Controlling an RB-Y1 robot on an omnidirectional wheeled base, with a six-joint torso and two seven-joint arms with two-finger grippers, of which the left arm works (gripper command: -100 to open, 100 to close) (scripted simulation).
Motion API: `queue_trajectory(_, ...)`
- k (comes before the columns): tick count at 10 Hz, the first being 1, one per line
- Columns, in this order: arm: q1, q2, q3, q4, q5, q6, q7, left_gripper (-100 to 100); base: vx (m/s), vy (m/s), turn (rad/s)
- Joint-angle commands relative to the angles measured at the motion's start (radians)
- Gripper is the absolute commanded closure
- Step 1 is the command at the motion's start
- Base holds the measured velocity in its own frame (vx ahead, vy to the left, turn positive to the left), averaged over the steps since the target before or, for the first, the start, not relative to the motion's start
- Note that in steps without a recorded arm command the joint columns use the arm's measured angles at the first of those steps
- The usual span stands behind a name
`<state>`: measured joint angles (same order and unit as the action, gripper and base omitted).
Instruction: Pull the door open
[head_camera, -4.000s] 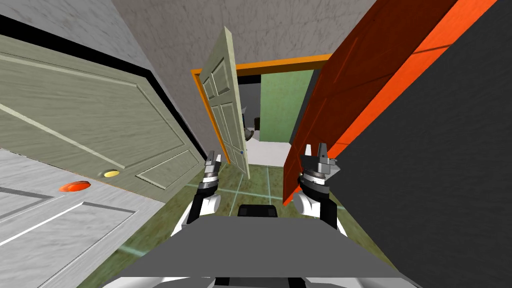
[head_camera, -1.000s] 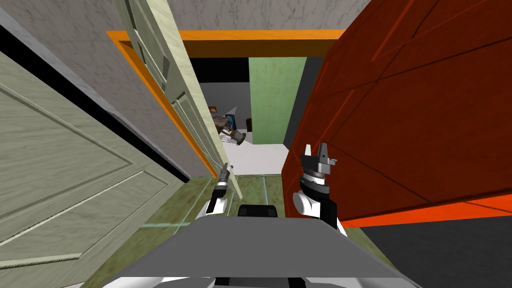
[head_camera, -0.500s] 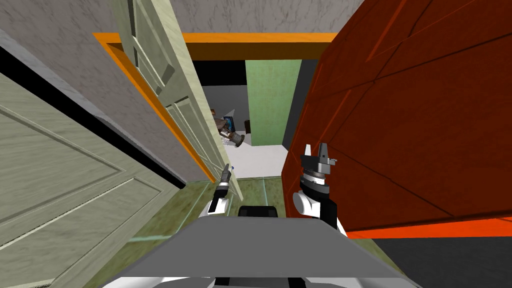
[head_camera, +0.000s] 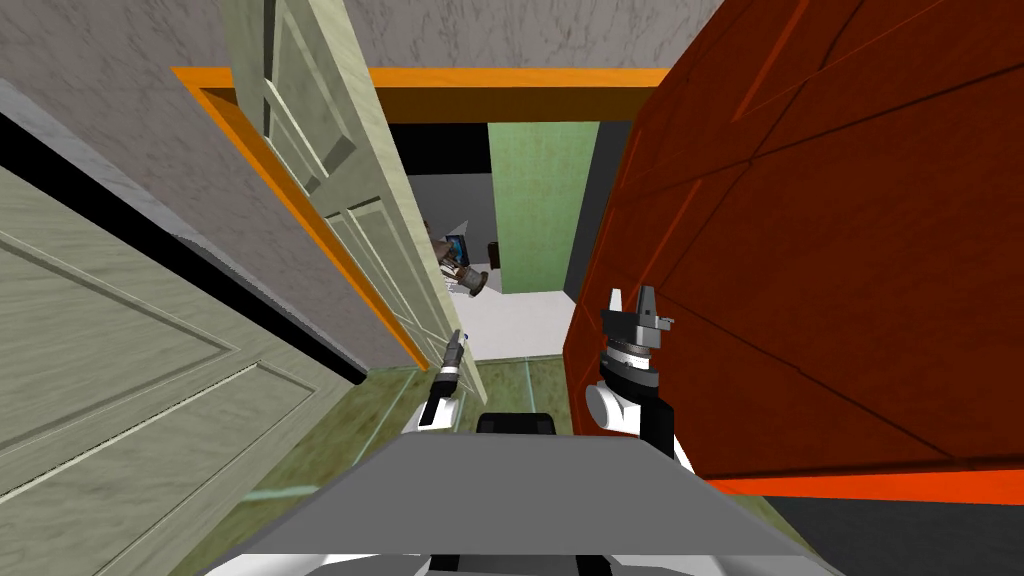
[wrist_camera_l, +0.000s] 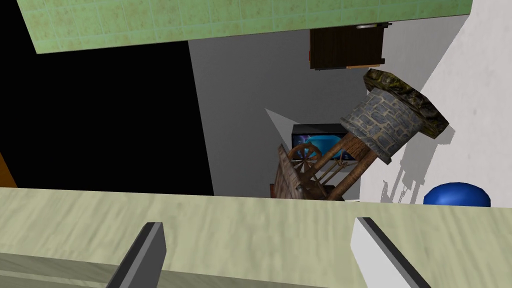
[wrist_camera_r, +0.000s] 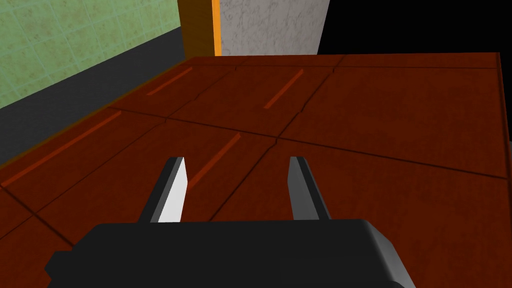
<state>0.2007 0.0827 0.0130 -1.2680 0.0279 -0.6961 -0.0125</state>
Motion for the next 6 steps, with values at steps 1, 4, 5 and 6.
queue_trajectory(1,-0.003,0.000,0.009,0.033,0.002,0.014,0.000,-100,0.092,0.013,-0.030)
queue_trajectory(4,-0.013,-0.003,0.009,0.066,0.002,0.009,0.003,-100,0.099,-0.003,-0.025)
queue_trajectory(5,-0.018,-0.005,0.009,0.083,0.002,0.006,0.004,-100,0.059,-0.009,-0.010)
queue_trajectory(6,-0.023,-0.007,0.009,0.100,0.002,0.003,0.005,-100,0.079,-0.005,-0.011)
